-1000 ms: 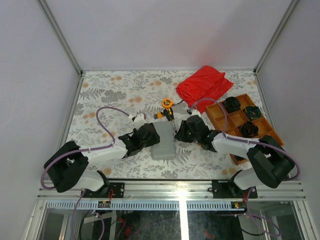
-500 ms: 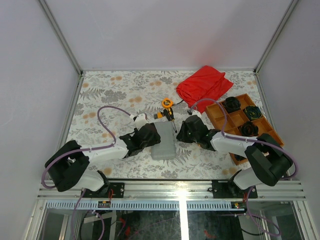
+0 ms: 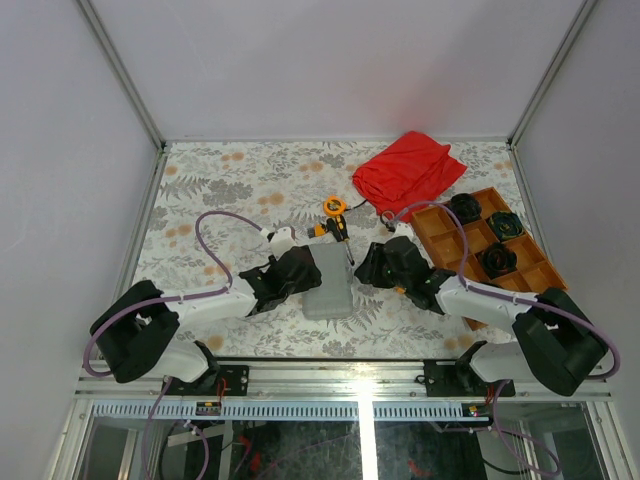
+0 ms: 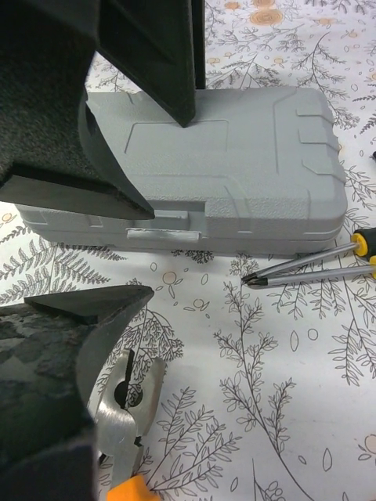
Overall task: Sort the tools into containers
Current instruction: Adjust the storage box at the center of the board, then open the storage box at the center of the board.
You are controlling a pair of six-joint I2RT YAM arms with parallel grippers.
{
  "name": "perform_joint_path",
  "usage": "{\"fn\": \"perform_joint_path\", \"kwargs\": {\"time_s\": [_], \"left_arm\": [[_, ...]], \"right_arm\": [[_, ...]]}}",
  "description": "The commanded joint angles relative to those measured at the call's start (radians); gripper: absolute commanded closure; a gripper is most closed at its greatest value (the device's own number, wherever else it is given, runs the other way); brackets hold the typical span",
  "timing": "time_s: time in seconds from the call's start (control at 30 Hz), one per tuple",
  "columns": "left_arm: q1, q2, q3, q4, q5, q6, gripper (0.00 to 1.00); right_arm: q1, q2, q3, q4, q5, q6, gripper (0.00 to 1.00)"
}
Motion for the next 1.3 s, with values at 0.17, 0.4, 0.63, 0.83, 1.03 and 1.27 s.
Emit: {"fn": "perform_joint_path", "kwargs": {"time_s": [0.17, 0.4, 0.63, 0.83, 1.03, 1.27], "left_arm": [[-0.012, 0.066, -0.058, -0.231, 0.034, 0.071, 0.47], [-0.013, 0.056, -0.066, -0.231, 0.034, 0.066, 0.47], [-0.013, 0.053, -0.067, -0.232, 0.035, 0.071, 0.47], [-0.012, 0.055, -0.065, -0.233, 0.036, 0.068, 0.47], [-0.012, 0.049, -0.066, -0.233, 0.037, 0.068, 0.47], [-0.013, 0.023, -0.077, -0.231, 0.039, 0.060, 0.46]], "right_arm": [[-0.011, 0.053, -0.010, 0.146, -0.079, 0.017, 0.51], [-0.014, 0.101, 0.022, 0.091, -0.066, 0.014, 0.57], [-0.014, 0.111, 0.025, 0.067, -0.043, 0.013, 0.66], [-0.015, 0.133, 0.037, 0.095, -0.071, 0.009, 0.67], [-0.019, 0.156, 0.026, 0.146, -0.118, 0.028, 0.68], [-0.027, 0.170, 0.000, 0.209, -0.152, 0.035, 0.79]]}}
